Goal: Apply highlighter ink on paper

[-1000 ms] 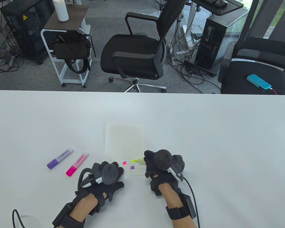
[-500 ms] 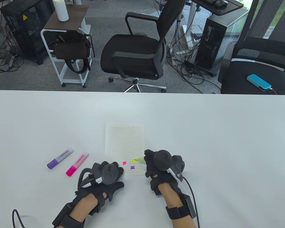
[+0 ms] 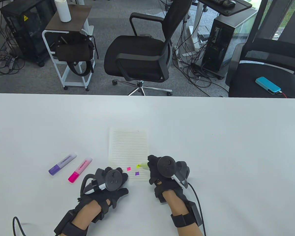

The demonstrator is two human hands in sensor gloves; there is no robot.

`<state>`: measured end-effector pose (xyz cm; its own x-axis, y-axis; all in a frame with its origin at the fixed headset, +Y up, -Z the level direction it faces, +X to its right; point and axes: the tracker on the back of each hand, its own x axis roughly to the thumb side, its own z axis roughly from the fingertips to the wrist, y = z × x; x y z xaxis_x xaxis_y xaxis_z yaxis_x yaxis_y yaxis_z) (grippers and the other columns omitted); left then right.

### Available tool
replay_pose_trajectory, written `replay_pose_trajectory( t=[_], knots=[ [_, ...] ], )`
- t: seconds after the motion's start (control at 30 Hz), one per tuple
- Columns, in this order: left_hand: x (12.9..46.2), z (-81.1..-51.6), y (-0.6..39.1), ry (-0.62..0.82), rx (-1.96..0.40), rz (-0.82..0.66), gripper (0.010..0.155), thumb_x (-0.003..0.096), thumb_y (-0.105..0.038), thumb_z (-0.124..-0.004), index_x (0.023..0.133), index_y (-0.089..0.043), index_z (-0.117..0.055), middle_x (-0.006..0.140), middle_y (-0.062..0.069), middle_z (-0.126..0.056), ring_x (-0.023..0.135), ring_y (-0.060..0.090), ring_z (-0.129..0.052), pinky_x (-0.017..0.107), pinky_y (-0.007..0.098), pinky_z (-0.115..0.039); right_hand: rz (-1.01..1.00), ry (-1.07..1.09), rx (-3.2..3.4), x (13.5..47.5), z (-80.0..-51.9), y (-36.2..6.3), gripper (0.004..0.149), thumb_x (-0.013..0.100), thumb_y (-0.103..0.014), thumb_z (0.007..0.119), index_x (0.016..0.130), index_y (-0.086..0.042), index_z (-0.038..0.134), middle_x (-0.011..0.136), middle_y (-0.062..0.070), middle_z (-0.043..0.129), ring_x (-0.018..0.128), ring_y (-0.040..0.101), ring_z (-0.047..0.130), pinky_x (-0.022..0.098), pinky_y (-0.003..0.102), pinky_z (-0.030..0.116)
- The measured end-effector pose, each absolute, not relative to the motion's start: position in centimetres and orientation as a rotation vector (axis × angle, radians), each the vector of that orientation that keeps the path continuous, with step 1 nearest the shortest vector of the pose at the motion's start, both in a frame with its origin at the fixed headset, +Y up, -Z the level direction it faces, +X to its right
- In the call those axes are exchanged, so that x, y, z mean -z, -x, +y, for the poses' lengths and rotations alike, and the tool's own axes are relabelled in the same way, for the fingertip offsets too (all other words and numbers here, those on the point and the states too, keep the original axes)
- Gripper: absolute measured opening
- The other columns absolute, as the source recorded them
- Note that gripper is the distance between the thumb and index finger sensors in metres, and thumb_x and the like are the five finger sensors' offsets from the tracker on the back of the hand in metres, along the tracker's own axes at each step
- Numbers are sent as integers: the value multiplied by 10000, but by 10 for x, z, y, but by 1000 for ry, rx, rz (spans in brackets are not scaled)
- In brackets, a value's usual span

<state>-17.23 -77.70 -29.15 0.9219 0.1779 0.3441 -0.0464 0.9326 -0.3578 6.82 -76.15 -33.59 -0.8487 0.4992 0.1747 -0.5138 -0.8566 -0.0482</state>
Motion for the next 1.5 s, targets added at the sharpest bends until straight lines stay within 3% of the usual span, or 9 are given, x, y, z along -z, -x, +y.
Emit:
replay_pose_trajectory(
  t=[1.5],
  knots=[
    [292, -777, 172, 352, -118, -382, 695, 471, -616, -677, 1085, -321, -543, 1186, -4, -436, 1073, 455, -461, 732, 685, -373, -154, -203, -2634, 333, -756, -70, 371, 479, -307, 855, 822, -177, 909, 635, 166, 999, 374, 338, 987, 473, 590, 788]
  ],
)
